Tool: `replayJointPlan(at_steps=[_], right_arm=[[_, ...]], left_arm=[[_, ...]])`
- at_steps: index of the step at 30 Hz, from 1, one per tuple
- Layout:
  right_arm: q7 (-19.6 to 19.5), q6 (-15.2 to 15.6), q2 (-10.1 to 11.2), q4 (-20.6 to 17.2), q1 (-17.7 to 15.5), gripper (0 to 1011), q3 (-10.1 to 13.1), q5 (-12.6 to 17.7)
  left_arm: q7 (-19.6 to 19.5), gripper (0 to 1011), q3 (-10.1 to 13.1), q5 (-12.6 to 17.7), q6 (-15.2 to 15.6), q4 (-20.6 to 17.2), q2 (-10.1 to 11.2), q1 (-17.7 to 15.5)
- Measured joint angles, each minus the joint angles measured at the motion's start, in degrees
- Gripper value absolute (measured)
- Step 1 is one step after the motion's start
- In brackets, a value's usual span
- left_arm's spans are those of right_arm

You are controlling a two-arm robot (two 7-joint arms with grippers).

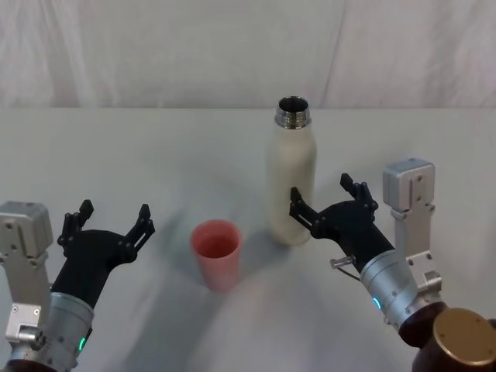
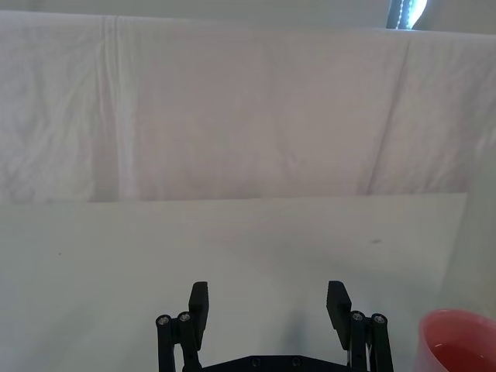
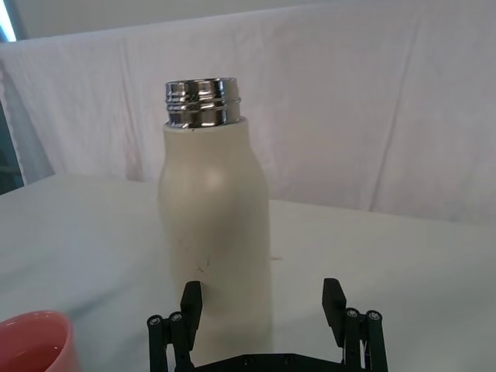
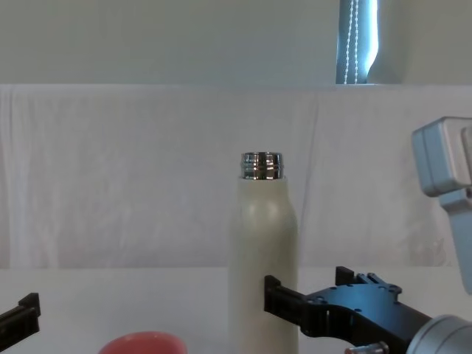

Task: Grasp the thermos with one hand and pour water into the cup lid.

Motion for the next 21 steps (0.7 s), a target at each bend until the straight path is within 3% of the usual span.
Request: replayJointPlan(at_steps=[21], right_arm=[[0.5, 0.4, -0.8, 0.9, 1.4, 1002, -1.8, -0.7]], left_arm=[[0.0, 1001, 0.0, 0.0, 0.0, 0.0, 0.0, 0.0]])
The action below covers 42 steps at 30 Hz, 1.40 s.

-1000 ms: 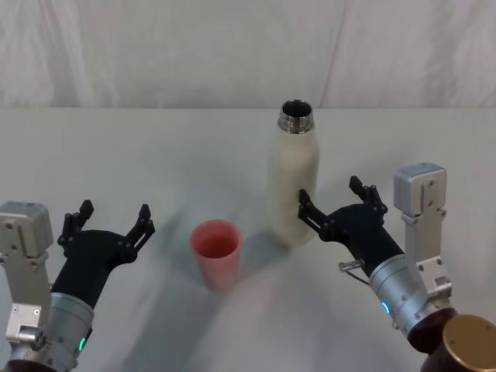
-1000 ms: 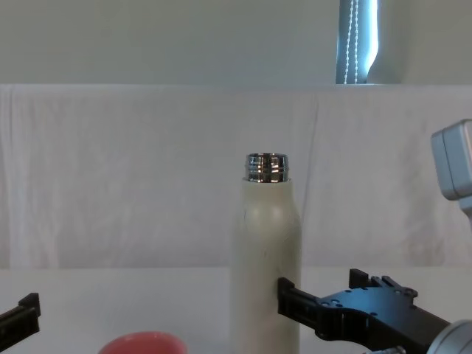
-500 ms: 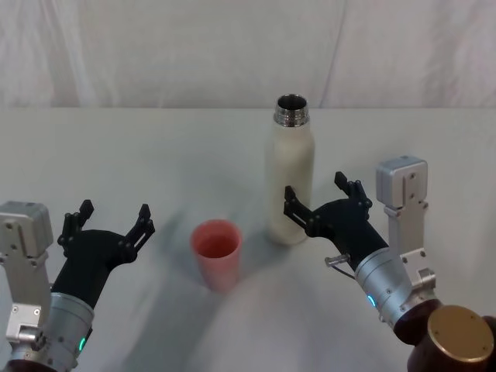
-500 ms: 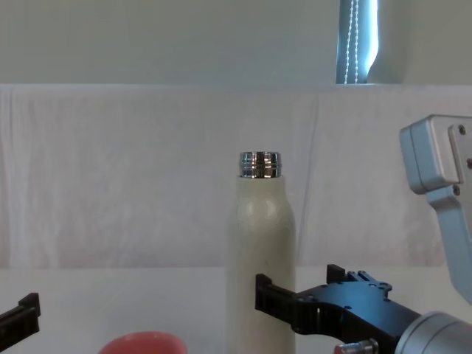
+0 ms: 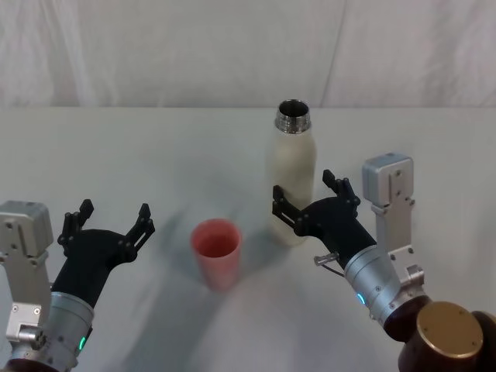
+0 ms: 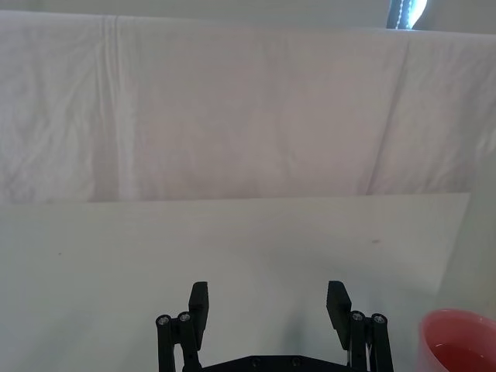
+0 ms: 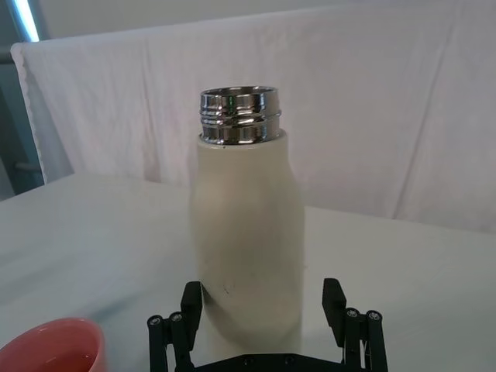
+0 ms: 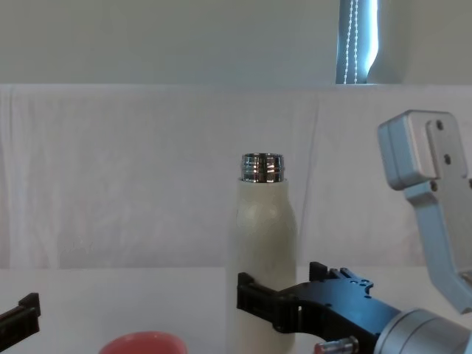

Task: Grasp the thermos with one hand and pour water into the cup lid.

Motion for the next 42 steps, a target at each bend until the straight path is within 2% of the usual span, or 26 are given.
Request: replayJointPlan(at_steps=[12, 29, 36, 42], right_arm=[[0.2, 0.0, -1.0, 3.5, 2.4, 1002, -0.7, -0.5], [0.7, 0.0, -2.4, 8.5, 6.1, 1001, -0.5, 1.1], [0.8, -0.1, -2.5, 9.5, 6.8, 995, -0.6, 1.3], [0.7, 0.3, -2.1, 8.9, 6.7, 957, -0.9, 0.9]], left_arm=[[0.0, 1001, 0.0, 0.0, 0.0, 0.0, 0.0, 0.0], [0.0, 1001, 0.0, 0.0, 0.0, 0.0, 0.0, 0.0], [0.0, 1001, 0.0, 0.0, 0.0, 0.0, 0.0, 0.0], [0.0, 1001, 0.0, 0.0, 0.0, 0.0, 0.0, 0.0]])
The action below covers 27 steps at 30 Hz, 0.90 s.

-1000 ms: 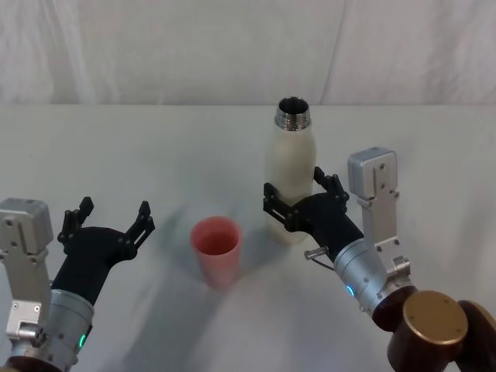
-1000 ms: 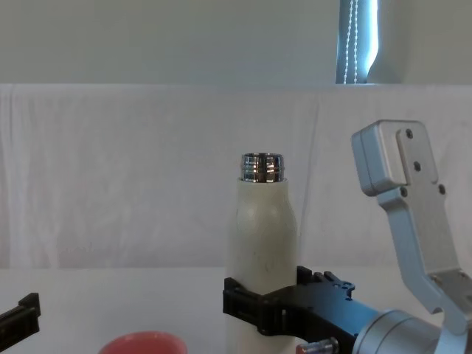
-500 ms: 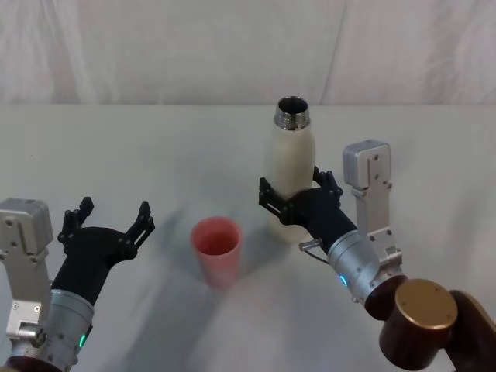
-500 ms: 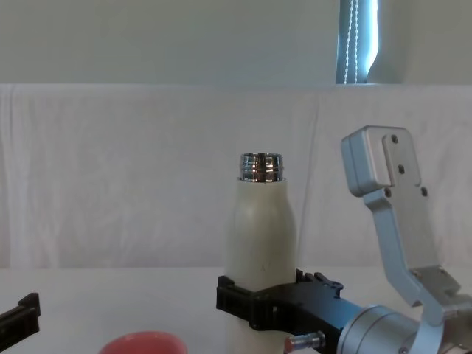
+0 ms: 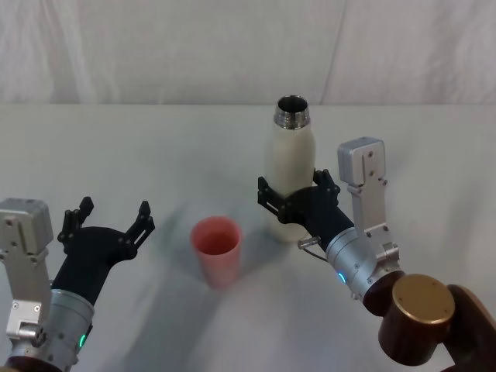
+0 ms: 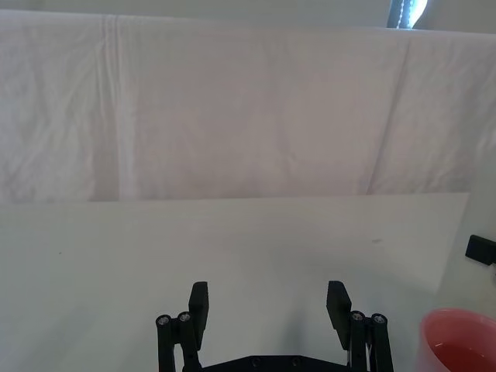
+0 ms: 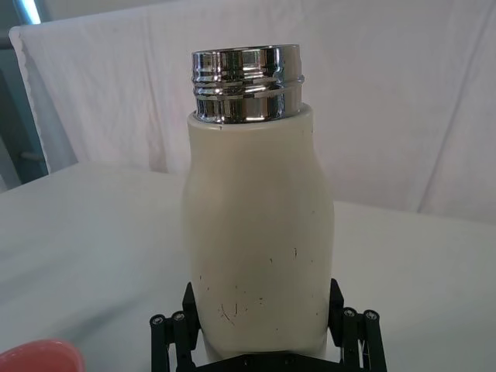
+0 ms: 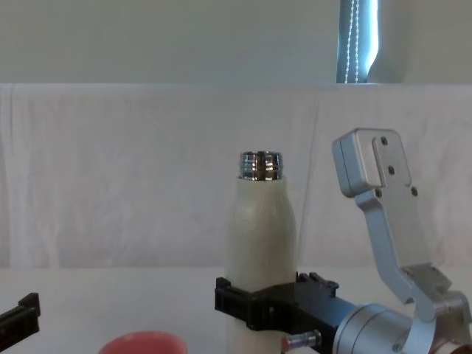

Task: Grasp the thermos with one hand and pour water into the cup lid.

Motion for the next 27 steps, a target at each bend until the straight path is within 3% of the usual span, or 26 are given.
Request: replayJointPlan(at_steps=[17, 27], right_arm=[[-0.5, 2.7, 2.5, -8.3, -2.3, 956, -0.5, -2.8], [-0.7, 2.3, 4.3, -10.8, -3.4, 956, -0.6, -5.4]], left_arm=[[0.0, 1001, 0.0, 0.0, 0.0, 0.0, 0.0, 0.0], [0.0, 1001, 0.0, 0.0, 0.0, 0.0, 0.0, 0.0]])
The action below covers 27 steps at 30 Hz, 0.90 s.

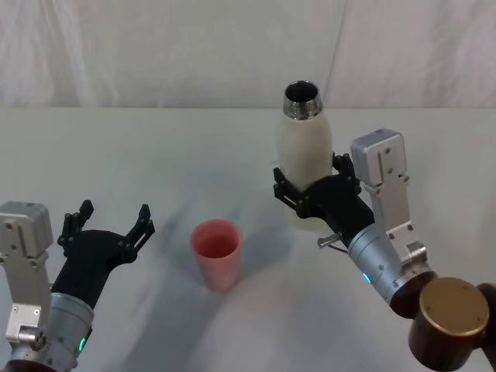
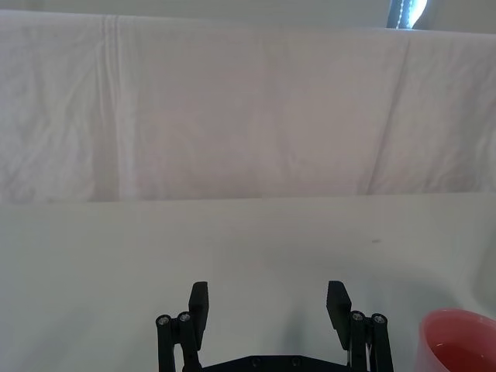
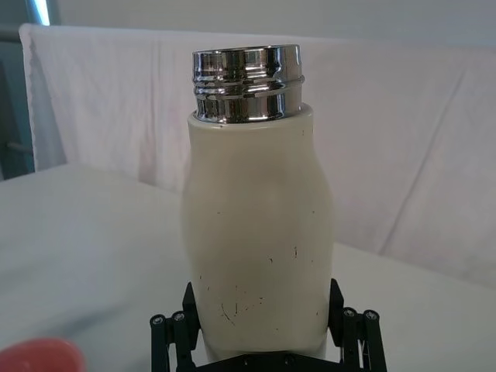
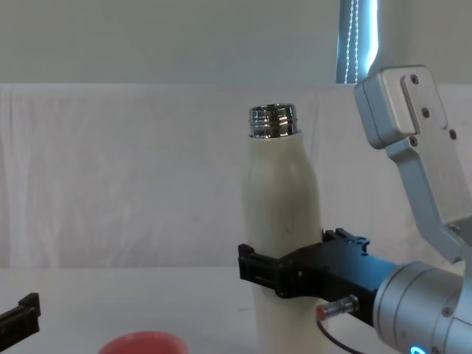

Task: Grasp the thermos with one hand and pour water into the cup lid.

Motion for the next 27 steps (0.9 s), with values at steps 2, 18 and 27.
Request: replayJointPlan(at_steps=[2, 18, 27], right_arm=[[-0.2, -0.1, 0.3, -0.2, -0.1, 955, 0.0, -0.7], [-2.3, -1.2, 3.7, -0.8, -0.7, 955, -1.3, -11.7], [-3.7, -1.6, 5.5, -1.0, -0.6, 955, -3.2, -20.5]], left_arm=[[0.0, 1001, 0.0, 0.0, 0.0, 0.0, 0.0, 0.0], [0.0, 1001, 0.0, 0.0, 0.0, 0.0, 0.0, 0.0], [0.0, 1001, 0.0, 0.0, 0.0, 0.0, 0.0, 0.0]])
